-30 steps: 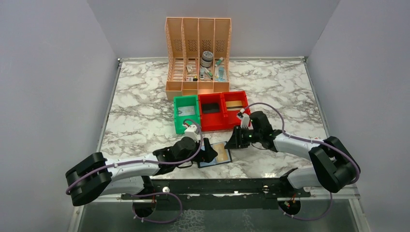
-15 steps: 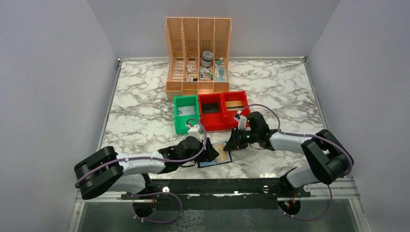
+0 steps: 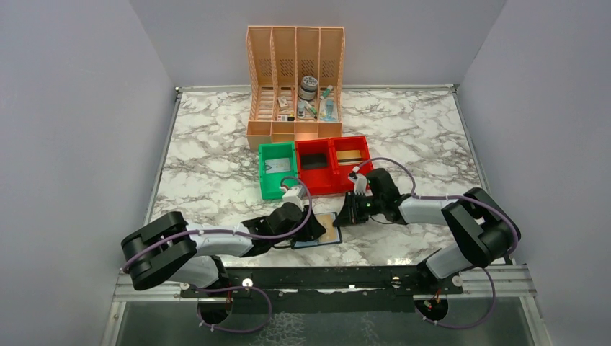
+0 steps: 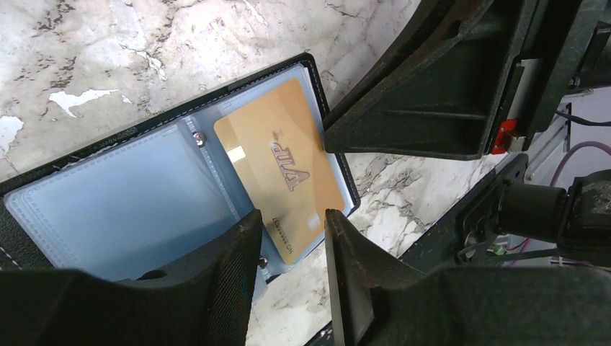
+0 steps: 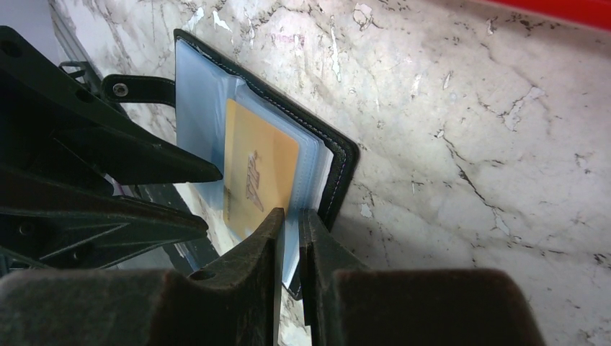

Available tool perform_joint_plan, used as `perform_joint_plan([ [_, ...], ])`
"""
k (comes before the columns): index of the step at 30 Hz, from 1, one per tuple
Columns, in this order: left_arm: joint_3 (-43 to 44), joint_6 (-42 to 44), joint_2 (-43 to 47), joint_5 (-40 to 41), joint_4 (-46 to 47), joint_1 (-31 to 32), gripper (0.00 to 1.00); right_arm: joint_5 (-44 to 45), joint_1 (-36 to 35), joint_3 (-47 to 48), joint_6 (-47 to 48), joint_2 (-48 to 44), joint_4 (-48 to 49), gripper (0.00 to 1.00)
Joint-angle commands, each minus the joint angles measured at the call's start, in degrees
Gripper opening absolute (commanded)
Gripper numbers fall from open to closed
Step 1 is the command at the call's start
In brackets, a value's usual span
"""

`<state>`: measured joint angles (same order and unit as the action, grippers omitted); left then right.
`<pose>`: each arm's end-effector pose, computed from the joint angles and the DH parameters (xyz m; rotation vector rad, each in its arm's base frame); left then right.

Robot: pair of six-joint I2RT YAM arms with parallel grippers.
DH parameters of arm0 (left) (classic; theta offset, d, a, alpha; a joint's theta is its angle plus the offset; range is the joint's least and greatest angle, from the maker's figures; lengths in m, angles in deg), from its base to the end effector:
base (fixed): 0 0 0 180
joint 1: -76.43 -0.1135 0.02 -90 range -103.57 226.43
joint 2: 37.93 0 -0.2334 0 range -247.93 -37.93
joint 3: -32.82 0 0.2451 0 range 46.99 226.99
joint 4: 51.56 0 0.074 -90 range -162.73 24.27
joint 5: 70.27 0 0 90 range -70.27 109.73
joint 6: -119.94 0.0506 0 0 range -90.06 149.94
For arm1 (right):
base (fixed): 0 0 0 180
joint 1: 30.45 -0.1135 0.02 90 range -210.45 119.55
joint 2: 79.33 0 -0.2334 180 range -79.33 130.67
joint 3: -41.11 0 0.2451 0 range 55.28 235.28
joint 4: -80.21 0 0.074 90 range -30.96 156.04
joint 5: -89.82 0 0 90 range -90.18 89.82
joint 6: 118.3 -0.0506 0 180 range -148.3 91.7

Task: Take the credit cards out of the card holder

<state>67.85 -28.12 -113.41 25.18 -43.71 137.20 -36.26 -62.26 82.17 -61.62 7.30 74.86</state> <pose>0.1276 -0.2182 0.1134 -0.0056 2.3500 -1.0503 0.1970 0.1573 0.0823 -0.2695 2.6359 1.2253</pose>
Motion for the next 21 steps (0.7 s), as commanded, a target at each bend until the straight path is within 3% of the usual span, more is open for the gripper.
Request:
perform_joint_plan([
  [1, -0.30, -3.63, -0.85, 0.55, 2.25, -0.04, 0.39, 1.75, -0.36, -1.56, 0.36, 0.99, 0.51, 0.15],
  [9, -1.89, -6.05, -0.55, 1.33, 3.32, -0.04, 0.33, 1.88, -0.36, -0.97, 1.40, -1.43, -1.39, 0.14],
  [14, -2.80, -4.13, 1.66, 2.46, 3.21, -0.05, 0.35, 6.98, -0.44, 3.80, 8.90, -6.77, -10.40, 0.14],
  [21, -3.22, -4.85, 2.46, 4.32, 3.29, -0.04, 0.36, -4.83, -0.99, 3.92, 7.95, -7.75, -6.93, 0.17],
])
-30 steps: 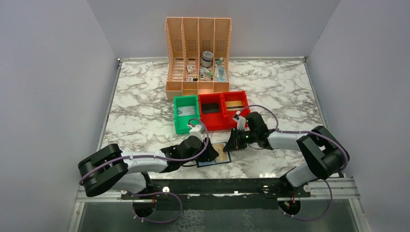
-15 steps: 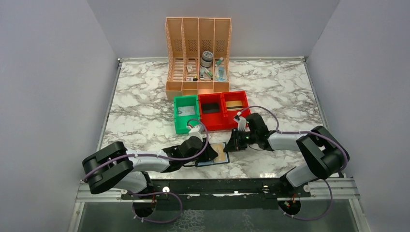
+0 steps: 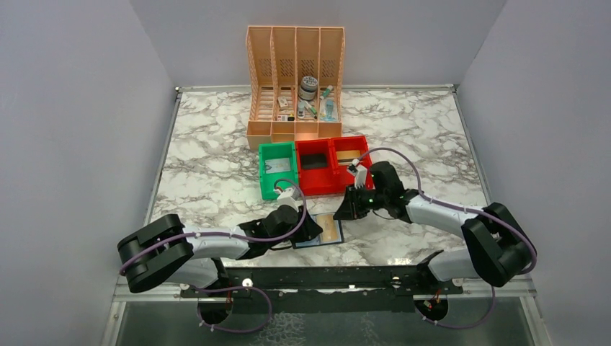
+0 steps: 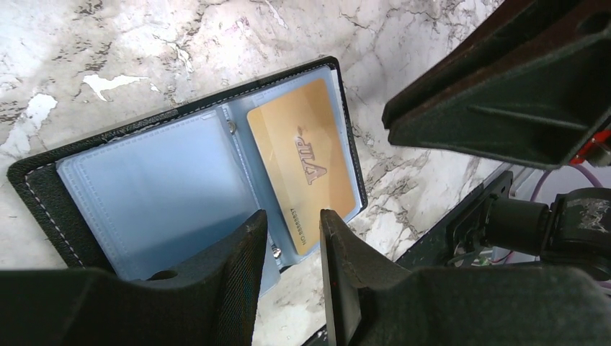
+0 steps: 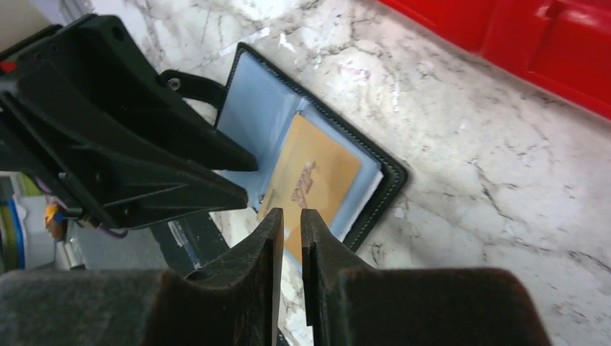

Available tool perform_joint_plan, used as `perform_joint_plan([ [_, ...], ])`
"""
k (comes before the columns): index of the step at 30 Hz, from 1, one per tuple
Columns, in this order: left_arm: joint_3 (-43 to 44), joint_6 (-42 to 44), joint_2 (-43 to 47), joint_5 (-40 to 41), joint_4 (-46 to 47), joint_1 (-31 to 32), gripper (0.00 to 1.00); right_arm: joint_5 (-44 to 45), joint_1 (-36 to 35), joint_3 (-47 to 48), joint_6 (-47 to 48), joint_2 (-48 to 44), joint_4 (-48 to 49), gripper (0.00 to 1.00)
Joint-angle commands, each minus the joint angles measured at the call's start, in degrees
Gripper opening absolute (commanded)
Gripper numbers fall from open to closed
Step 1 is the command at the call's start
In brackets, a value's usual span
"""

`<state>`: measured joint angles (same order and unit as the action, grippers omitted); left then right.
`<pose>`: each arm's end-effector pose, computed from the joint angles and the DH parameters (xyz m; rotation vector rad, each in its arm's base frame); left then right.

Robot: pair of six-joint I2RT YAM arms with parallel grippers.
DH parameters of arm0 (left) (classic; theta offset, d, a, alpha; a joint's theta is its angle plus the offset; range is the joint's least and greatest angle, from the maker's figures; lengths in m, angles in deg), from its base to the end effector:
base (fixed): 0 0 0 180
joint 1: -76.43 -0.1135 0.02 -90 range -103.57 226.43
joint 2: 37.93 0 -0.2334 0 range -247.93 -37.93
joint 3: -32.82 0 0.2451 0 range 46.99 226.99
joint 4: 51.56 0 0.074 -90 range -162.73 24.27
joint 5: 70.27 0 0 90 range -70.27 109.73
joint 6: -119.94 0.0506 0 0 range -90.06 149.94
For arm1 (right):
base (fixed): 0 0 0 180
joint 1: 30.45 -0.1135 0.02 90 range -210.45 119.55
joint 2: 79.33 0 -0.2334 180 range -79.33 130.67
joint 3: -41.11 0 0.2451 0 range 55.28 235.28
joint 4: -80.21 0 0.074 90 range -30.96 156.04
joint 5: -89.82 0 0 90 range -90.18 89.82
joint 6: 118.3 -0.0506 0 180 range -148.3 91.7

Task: Take the credit cards out of the card holder

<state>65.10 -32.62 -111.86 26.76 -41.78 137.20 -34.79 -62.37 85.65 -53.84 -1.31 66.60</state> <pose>0.1246 -0.2099 0.1093 -0.1165 2.3408 -1.0776 0.2010 0.1591 0.1219 -0.4484 2.4993 1.1647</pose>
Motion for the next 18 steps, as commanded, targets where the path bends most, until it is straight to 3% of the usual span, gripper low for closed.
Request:
perform_joint_plan([
  [1, -0.45, -0.36, 0.77, 2.73, 1.37, -0.04, 0.36, -6.54, -1.13, 0.21, -0.70, 1.81, 2.35, 0.17],
  [6, -0.20, -0.49, -0.08, 2.65, 1.42, -0.04, 0.36, -7.96, -1.56, 0.91, -1.30, 8.27, 4.64, 0.18],
  [11, -0.33, -1.22, -0.30, 3.50, 1.46, 0.00, 0.36, 0.79, -1.56, -1.23, -5.04, 9.16, 4.03, 0.17],
  [18, -0.73, -1.96, -0.83, 4.49, 2.27, -0.04, 0.36, -4.62, -1.56, -1.97, -7.28, 13.38, 7.71, 0.17],
])
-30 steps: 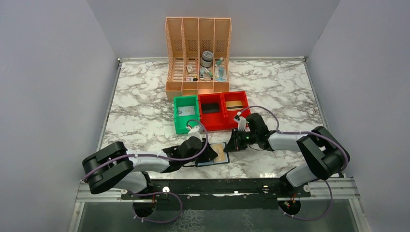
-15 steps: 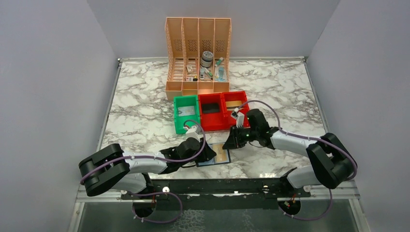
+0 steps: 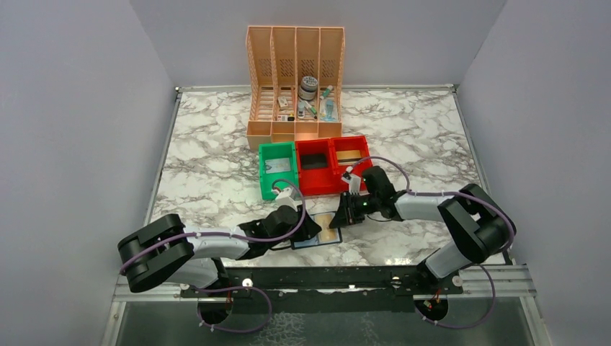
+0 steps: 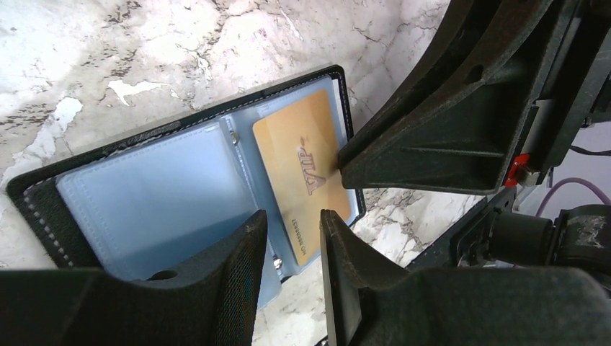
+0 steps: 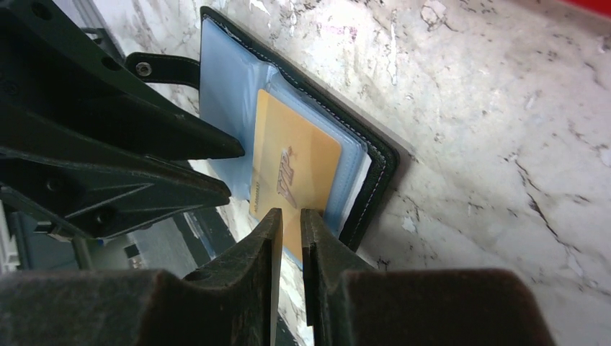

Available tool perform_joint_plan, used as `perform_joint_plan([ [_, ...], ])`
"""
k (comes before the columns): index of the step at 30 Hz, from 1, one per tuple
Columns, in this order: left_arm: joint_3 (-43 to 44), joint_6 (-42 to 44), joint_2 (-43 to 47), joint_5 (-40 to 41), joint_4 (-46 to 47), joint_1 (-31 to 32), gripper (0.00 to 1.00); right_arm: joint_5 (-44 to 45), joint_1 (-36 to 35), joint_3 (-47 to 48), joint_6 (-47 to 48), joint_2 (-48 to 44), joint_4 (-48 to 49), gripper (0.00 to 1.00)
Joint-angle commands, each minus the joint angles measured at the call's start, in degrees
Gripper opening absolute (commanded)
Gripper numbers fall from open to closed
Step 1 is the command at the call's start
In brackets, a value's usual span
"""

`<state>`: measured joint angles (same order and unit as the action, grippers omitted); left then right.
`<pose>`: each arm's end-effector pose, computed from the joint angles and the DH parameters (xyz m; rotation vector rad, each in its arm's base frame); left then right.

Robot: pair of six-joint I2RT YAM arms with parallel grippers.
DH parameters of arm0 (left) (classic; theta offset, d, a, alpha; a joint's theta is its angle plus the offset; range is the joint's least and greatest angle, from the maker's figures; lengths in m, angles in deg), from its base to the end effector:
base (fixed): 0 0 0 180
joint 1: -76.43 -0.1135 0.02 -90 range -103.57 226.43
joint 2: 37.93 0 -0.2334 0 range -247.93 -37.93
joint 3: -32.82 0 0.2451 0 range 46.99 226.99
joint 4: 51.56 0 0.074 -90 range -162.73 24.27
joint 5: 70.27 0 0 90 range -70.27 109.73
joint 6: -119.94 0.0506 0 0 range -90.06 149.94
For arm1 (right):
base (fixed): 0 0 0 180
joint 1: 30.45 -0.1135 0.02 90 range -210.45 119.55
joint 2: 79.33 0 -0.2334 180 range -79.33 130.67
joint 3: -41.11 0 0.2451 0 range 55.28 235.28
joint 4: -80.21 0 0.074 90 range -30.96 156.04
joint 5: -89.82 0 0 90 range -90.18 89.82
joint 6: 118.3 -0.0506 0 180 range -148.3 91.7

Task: Take the credit cards out of the card holder

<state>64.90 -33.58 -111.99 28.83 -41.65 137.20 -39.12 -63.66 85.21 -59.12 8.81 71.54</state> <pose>0.1257 -0.2083 0.1082 -0.1585 2.3272 -1.0538 0.1979 0.1675 0.0862 -0.3726 2.6520 1.2728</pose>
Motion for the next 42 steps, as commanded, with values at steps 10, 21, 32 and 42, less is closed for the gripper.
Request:
perform_joint_plan([
  [10, -3.92, -4.84, -1.44, 7.61, 6.84, 0.31, 0.29, 1.12, -0.27, -2.96, -3.22, 3.06, 3.88, 0.17],
  [21, -0.72, -2.21, -9.67, 2.95, 10.17, 0.39, 0.16, 1.41, -0.27, -2.87, -3.81, 4.18, 5.00, 0.17],
  [32, -4.83, -4.24, -5.48, 5.06, 12.29, 0.40, 0.00, 5.02, -0.27, -2.90, -3.20, 2.58, 3.10, 0.17],
  [42, -8.35, -4.73, -0.67, 6.54, 12.31, 0.40, 0.00, 7.62, -0.27, -1.10, -1.49, -0.76, -1.06, 0.18],
])
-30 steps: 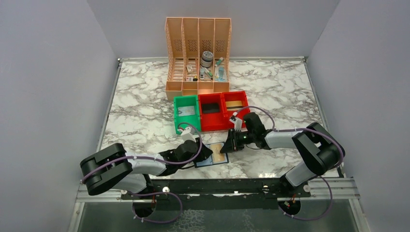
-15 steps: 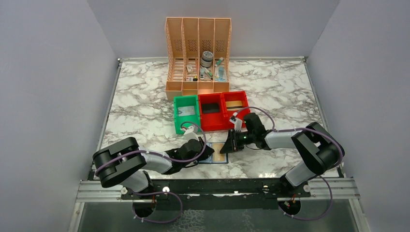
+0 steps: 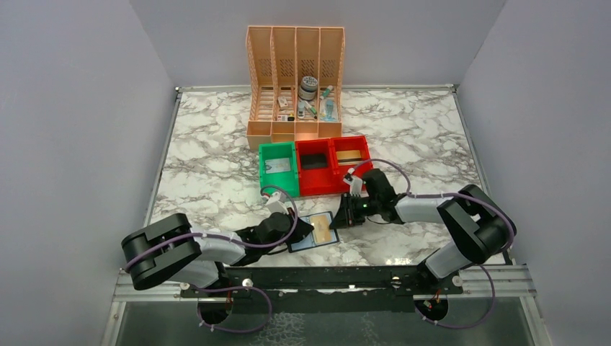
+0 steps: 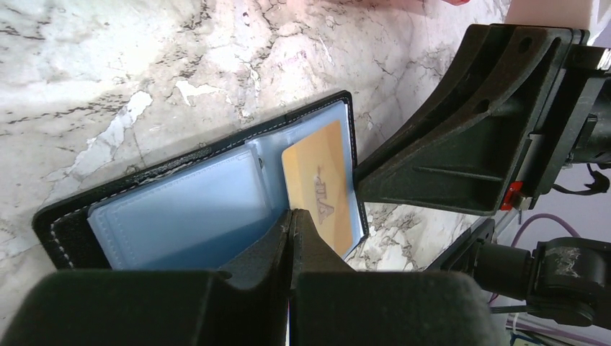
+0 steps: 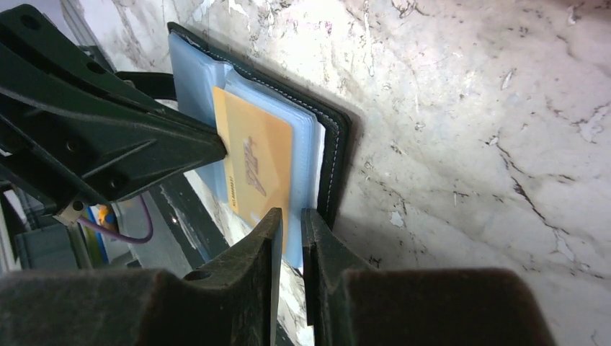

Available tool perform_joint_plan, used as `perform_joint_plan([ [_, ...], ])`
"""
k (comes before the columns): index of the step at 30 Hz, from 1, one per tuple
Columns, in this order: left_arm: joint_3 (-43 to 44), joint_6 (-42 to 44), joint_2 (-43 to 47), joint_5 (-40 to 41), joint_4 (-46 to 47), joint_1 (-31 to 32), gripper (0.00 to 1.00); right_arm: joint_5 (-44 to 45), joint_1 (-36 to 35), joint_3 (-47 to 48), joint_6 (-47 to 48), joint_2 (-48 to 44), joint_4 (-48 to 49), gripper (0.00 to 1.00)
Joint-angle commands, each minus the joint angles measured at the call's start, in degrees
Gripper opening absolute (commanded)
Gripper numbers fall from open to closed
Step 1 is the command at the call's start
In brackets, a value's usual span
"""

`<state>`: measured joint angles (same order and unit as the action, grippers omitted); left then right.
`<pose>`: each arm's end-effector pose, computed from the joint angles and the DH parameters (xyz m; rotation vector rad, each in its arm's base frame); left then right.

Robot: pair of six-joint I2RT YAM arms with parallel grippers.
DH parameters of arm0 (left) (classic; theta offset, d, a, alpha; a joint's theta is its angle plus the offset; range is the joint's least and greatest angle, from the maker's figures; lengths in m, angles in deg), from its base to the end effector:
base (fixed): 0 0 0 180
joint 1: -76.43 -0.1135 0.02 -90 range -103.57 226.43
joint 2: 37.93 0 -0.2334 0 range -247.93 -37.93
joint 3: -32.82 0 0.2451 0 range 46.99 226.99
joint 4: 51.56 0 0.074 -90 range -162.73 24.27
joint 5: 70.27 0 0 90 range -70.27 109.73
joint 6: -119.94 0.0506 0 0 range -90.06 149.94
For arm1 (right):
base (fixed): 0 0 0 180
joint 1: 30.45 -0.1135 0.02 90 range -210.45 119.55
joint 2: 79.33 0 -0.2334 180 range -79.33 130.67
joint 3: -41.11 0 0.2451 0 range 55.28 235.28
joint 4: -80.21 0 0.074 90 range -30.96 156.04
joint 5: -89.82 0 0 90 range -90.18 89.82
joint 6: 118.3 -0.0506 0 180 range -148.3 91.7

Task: Take the credit cards out of the card holder

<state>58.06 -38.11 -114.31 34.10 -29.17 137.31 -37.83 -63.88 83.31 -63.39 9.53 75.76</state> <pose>0.1213 -0.1919 0.0903 -0.3082 2.2346 -1.0794 0.1959 0.1664 0.0798 -0.2811 2.6595 1.2758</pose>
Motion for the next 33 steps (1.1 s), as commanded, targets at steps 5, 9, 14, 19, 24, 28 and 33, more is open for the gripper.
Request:
perform_joint_plan([
  [5, -2.12, -0.17, 2.45, 1.28, -0.26, 0.33, 0.00, 3.42, -0.05, 2.29, 4.28, -3.61, -6.31, 0.18],
  [9, -2.20, -0.11, 2.77, 1.10, -0.33, 0.29, 0.00, 0.69, -0.05, 3.49, 5.12, -5.27, -6.53, 0.18],
  [14, -2.05, 0.02, 2.81, 1.01, -0.30, 0.29, 0.00, -4.22, -0.13, 4.56, 5.89, -6.11, -5.11, 0.20],
  [19, -1.72, 0.20, 2.90, 0.75, -0.27, 0.29, 0.00, -6.42, -1.38, 6.05, 5.52, -3.19, -3.31, 0.22],
  [24, -1.82, 0.34, 3.07, 0.80, -0.28, 0.28, 0.00, -1.34, -4.40, 8.79, 7.49, 1.22, -7.12, 0.24],
  [28, -2.05, 0.45, 3.71, 0.75, -0.43, 0.29, 0.00, 11.18, -4.54, 8.07, 6.50, 1.93, -11.28, 0.23],
  [33, -2.45, 0.81, 5.61, 0.89, -1.85, 0.28, 0.00, 17.47, -4.52, 5.73, 7.17, 0.87, -12.66, 0.23],
])
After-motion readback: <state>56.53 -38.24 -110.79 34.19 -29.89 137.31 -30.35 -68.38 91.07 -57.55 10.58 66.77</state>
